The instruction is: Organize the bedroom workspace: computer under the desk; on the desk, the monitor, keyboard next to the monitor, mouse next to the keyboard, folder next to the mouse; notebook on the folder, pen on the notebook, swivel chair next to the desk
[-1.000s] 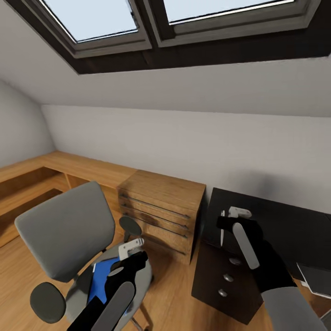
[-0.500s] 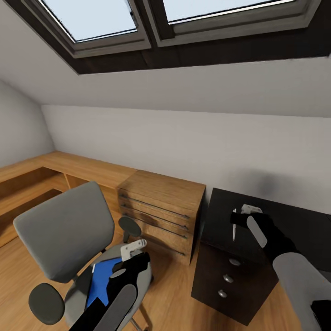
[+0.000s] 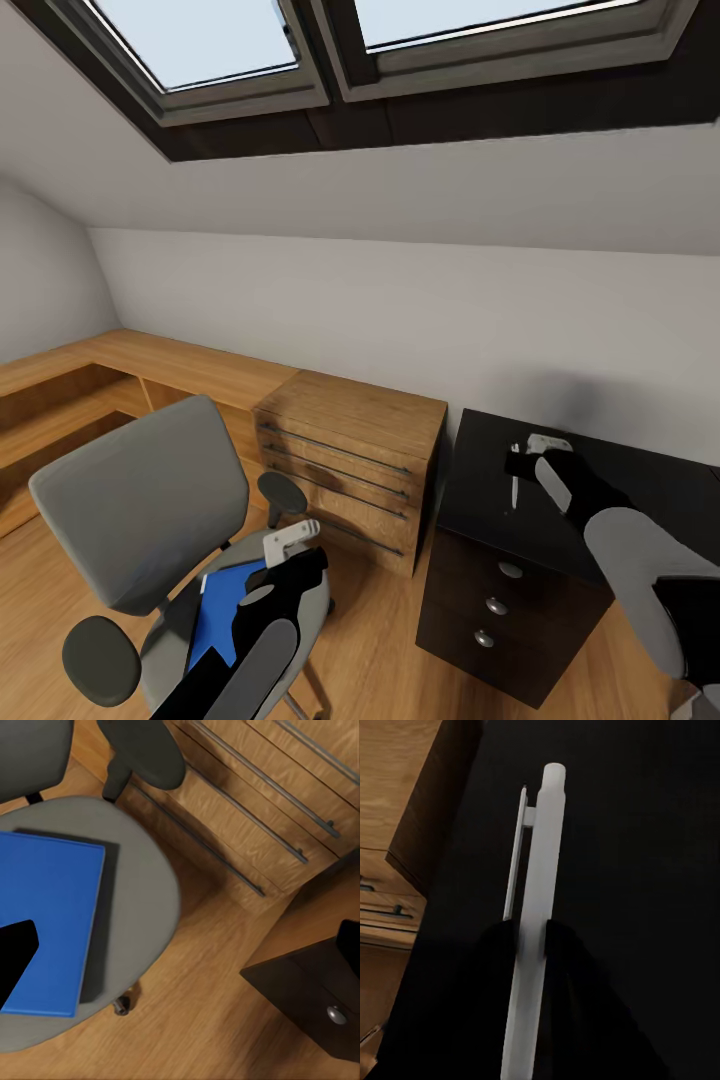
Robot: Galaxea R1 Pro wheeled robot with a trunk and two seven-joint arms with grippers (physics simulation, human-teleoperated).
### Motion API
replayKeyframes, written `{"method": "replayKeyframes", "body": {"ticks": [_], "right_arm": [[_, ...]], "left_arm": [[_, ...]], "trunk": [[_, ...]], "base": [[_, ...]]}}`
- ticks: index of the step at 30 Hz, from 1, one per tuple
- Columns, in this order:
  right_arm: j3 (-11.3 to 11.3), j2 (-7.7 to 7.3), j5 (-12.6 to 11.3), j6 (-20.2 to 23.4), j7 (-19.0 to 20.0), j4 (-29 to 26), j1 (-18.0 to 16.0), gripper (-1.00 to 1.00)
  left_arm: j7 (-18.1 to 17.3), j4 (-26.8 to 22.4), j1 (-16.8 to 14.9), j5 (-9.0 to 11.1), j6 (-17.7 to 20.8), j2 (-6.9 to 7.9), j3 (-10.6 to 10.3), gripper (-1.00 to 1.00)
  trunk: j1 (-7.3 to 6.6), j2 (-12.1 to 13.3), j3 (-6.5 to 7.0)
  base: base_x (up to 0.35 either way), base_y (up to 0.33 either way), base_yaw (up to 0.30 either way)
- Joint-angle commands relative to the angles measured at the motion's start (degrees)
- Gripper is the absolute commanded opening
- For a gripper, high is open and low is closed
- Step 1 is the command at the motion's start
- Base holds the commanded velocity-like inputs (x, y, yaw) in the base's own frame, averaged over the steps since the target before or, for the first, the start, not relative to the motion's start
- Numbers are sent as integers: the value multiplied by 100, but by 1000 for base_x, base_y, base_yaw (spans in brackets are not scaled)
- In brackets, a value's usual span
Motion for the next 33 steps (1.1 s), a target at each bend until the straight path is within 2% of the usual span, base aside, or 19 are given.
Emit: {"method": "replayKeyframes", "body": {"ticks": [1,4,5,9,14,16,18,24,26,32,33], "right_arm": [[37,-1,-70,13,-27,36,-7,-100],[31,165,-65,-149,-27,279,-18,-100],[18,298,-65,-233,-34,356,-20,-100],[3,439,-103,-294,-41,434,-23,-100],[-6,452,-138,-294,-48,431,-23,-100],[-13,448,-224,-290,-53,425,-23,-100],[-13,444,-442,-284,-63,407,-23,-100],[-3,430,-594,-290,-66,396,-23,-100],[-8,421,-667,-289,-67,399,-23,-100],[-10,404,-686,-283,-73,400,-23,-100],[-3,332,-688,-282,-67,400,-23,-100]], "left_arm": [[39,-17,-8,22,33,4,-10,100],[38,-51,-4,22,32,4,-11,100],[38,-59,-4,22,35,4,-16,100],[46,-67,-1,22,40,4,-79,100],[51,-81,-1,22,40,4,-83,100],[53,-107,-2,22,40,4,-80,100],[61,-216,0,22,40,4,-57,100],[66,-270,0,22,40,4,-32,100],[67,-274,1,22,40,4,-22,100],[69,-273,1,22,40,4,-14,100],[70,-274,1,22,42,4,-11,100]], "trunk": [[1,-6,-8],[1,-6,-8],[1,-6,-8],[1,-6,-8],[1,-6,-8],[1,-6,-8],[1,-6,-8],[1,-6,-8],[45,-86,-44],[177,-327,-152],[199,-367,-170]], "base": [[0,0,0],[0,0,0],[0,0,0],[0,0,0],[0,0,0],[0,0,0],[0,0,0],[0,0,0],[0,0,0],[0,0,0],[0,0,0]]}}
